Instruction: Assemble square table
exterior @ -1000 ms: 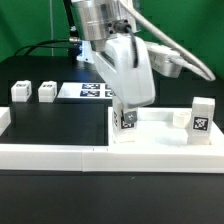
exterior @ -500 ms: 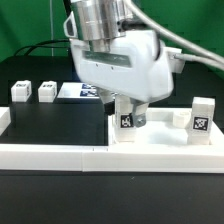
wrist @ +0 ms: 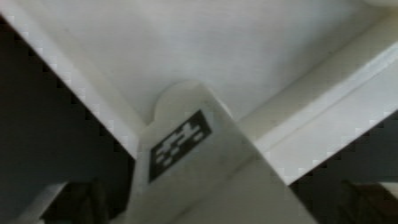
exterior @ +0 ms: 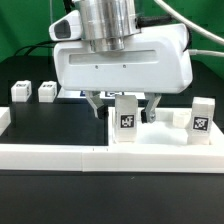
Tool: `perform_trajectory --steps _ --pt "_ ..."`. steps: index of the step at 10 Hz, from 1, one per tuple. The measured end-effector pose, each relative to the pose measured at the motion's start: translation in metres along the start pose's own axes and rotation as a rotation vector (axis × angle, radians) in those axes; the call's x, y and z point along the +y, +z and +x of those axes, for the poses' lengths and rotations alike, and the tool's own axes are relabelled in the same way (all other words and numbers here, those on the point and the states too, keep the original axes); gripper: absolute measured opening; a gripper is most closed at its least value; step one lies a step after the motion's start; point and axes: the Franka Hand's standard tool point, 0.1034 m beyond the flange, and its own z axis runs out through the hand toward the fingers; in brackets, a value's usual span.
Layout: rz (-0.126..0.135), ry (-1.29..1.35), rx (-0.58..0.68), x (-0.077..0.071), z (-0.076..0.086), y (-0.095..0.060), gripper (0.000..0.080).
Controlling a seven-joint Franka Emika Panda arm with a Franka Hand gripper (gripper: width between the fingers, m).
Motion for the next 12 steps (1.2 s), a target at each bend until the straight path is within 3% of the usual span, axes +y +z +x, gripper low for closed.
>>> perform_trajectory --steps 1,3,4,6,7,8,10,12 --pt "-0.035 -0.197 -0.004 -0.0035 0.0007 -0.0056 0.0649" --pt "-0.076 -0.432 -0.082 -0.0102 -0.0036 -0.0085 0.0649" --pt "-0.071 -0.402 -0.073 -0.0100 -0.0024 -0.0078 0.0649" --pt "-0.073 -0.388 -0.073 -0.0095 -0.0026 -0.0074 0.0391" --pt "-0.078 -0.323 -0.068 -0.0066 -0.0012 -0.0077 0.0391" --pt "-0.081 -0.251 -0.066 -0.0052 -0.0009 -0.0075 0.0300" --pt "-0.086 -0.115 -0.060 -0.0041 -0.0005 -0.0076 0.0299" --pt "-0.087 0.232 -0.009 -0.0015 0.0003 -0.0059 0.0299"
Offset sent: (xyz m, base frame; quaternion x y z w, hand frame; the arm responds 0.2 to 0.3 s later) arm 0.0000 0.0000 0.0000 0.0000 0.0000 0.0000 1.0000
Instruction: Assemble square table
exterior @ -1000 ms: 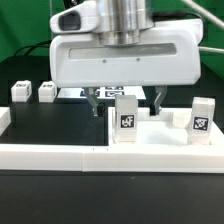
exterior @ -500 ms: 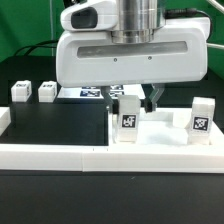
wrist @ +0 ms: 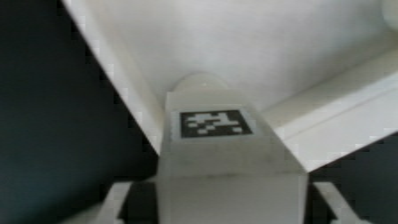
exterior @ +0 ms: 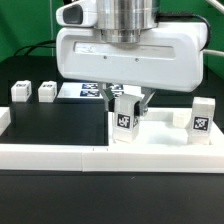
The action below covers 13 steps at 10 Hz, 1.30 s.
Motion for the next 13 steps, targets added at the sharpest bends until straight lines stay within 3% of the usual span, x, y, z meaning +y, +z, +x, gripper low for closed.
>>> perform_trajectory --steps 2,4,8,10,11,12,13 --pt "0.029 0.376 -0.027 0.0047 0.0008 0.0009 0.0297" --pt "0.052 0.593 -0.067 0.0070 0.0004 0.0012 0.0297" --pt "0.046 0.853 -0.083 0.0056 -0.0017 0.0017 0.0297" --pt "0.042 1.227 -0.114 0.0083 -0.0009 0.0022 0.0296" --pt "0.044 1.239 -0.117 0.0097 -0.0003 0.0023 0.0296" --pt "0.044 1.230 -0.117 0.0089 -0.0011 0.0028 0.0352" --pt "0.045 1.186 -0.115 0.0088 -0.0013 0.0031 0.0488"
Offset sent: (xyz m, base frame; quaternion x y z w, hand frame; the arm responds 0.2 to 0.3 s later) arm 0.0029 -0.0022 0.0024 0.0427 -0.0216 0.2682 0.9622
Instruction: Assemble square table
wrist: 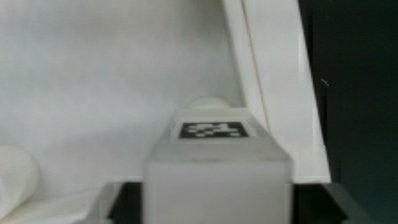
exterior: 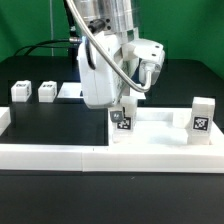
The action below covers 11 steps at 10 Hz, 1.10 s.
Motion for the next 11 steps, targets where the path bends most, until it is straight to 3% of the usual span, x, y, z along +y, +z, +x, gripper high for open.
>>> perform_trajectory --steps 1,2,3,4,8,11 --pt "-0.001 -0.107 0.004 0.000 -0.001 0.000 0.0488" --pt "-0.003 -0.287 0.018 0.000 -0.005 -0.001 0.0613" --pt "-0.014 -0.545 0.020 0.001 -0.010 -0.003 0.0638" --pt "-0.029 -0.709 0.016 0.004 -0.014 -0.003 0.0638" --pt "-0.033 -0.985 0.018 0.004 -0.011 -0.003 0.0649" --pt "-0.076 -1.480 0.041 0.007 -0.009 0.005 0.0649"
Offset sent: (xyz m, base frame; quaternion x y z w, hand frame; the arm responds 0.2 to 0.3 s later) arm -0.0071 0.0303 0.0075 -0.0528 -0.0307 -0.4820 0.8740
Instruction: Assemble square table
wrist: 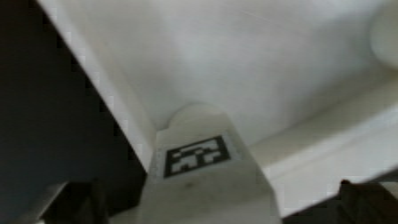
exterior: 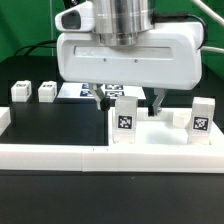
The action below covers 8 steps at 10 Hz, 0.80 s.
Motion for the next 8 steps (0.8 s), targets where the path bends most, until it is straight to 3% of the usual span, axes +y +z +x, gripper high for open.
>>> perform_trajectory --steps 2,4,5,6,8 --pt "-0.001 -0.004 0.002 0.0009 0.0004 0.0024 0.0649" --pt "0.000 0.042 0.001 0.0008 0.0001 0.0029 0.0369" --pt "0.000 0.100 0.001 0.0008 0.0000 0.0030 0.0369" --pt "0.001 0.158 0.001 0.0008 0.0001 0.0030 0.0288" --pt "0.007 0.409 0.017 0.0013 0.0026 0.0025 0.0288"
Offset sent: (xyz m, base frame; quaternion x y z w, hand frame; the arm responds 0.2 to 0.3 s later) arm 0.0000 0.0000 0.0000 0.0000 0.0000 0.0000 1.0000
